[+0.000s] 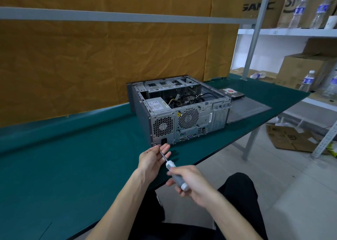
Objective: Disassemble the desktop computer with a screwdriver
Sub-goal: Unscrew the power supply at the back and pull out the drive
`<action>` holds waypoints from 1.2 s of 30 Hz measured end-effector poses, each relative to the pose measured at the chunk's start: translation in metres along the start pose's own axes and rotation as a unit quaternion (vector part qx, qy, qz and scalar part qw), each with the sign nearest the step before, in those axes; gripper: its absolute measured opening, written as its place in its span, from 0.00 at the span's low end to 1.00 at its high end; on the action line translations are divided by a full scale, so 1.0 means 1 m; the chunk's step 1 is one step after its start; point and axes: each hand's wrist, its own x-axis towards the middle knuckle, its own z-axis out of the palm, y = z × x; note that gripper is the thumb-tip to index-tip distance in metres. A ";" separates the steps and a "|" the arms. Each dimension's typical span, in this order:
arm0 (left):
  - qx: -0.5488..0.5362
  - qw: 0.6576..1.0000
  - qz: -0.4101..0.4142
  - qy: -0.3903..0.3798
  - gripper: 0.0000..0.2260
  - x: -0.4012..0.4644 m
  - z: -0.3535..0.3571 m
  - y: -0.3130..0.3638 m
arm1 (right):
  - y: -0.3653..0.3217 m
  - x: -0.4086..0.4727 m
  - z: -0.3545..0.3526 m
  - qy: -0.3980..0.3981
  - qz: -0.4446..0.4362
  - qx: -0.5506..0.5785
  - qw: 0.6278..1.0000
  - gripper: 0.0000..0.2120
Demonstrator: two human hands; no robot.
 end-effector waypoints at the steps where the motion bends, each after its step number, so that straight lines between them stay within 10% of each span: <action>1: 0.001 1.000 -0.001 0.000 0.09 0.000 0.000 0.000 | 0.003 0.003 0.004 0.069 -0.059 -0.117 0.989 0.12; 3: 0.002 1.000 -0.002 0.003 0.09 0.000 -0.001 0.001 | 0.012 0.008 0.008 0.160 -0.133 -0.238 0.949 0.11; 9: -0.003 1.000 -0.007 0.000 0.09 0.000 -0.002 0.002 | 0.001 0.003 0.001 -0.039 0.062 0.120 0.990 0.14; 14: -0.001 1.000 -0.017 0.017 0.09 0.001 0.001 0.004 | 0.009 0.008 0.011 0.172 -0.144 -0.276 0.935 0.12; 20: -0.002 0.998 -0.040 0.051 0.10 0.007 0.008 0.009 | -0.006 -0.001 0.008 0.008 0.027 0.065 0.997 0.10; 23: 0.003 0.997 -0.049 0.051 0.11 0.006 0.008 0.009 | -0.007 -0.001 0.006 0.040 -0.027 -0.029 0.998 0.08; 26: 0.005 0.997 -0.043 0.061 0.11 0.005 0.009 0.009 | 0.000 0.004 0.009 0.182 -0.154 -0.314 0.919 0.14; 36: 0.025 0.996 -0.015 0.083 0.06 -0.004 0.018 0.005 | 0.024 0.009 -0.003 0.169 -0.230 -0.287 0.914 0.21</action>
